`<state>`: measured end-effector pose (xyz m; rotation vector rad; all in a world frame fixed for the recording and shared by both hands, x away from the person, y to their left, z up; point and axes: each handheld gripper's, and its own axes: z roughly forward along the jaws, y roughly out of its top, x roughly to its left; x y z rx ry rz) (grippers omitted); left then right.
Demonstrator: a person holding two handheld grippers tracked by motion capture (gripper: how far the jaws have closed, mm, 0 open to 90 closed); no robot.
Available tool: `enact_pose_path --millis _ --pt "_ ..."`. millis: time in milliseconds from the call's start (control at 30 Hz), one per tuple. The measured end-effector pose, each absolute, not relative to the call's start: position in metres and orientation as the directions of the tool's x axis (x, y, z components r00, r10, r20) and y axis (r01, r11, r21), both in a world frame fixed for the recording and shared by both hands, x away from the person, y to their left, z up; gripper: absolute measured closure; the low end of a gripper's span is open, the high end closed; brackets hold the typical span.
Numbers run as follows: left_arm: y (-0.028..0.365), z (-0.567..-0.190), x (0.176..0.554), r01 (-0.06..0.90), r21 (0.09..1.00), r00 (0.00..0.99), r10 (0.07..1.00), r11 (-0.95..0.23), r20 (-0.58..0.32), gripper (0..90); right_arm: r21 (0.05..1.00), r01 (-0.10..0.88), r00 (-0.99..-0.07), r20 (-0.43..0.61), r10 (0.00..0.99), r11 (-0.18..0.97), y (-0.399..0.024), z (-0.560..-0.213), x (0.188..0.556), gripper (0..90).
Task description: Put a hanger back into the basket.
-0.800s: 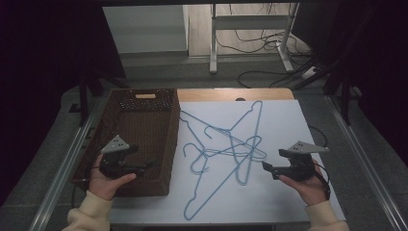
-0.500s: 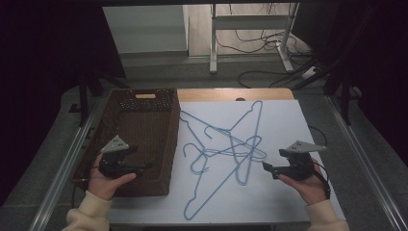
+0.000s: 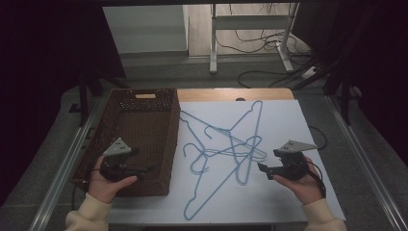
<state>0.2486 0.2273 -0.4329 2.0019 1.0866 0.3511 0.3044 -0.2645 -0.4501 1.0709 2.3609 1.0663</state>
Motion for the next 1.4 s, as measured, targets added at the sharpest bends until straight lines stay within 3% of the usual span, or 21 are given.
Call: enact_pose_path --millis 867,1400 --pt "0.229 -0.432 0.247 0.568 0.767 0.595 0.793 -0.298 -0.132 16.6 0.572 0.463 -0.797 -0.066 0.601 0.677 -0.167 -0.471 0.375 33.0" --pt "0.229 -0.432 0.246 0.571 0.766 0.589 0.797 -0.296 -0.131 16.7 0.434 0.443 -0.86 -0.04 0.508 0.784 -0.138 -0.498 0.402 60.7"
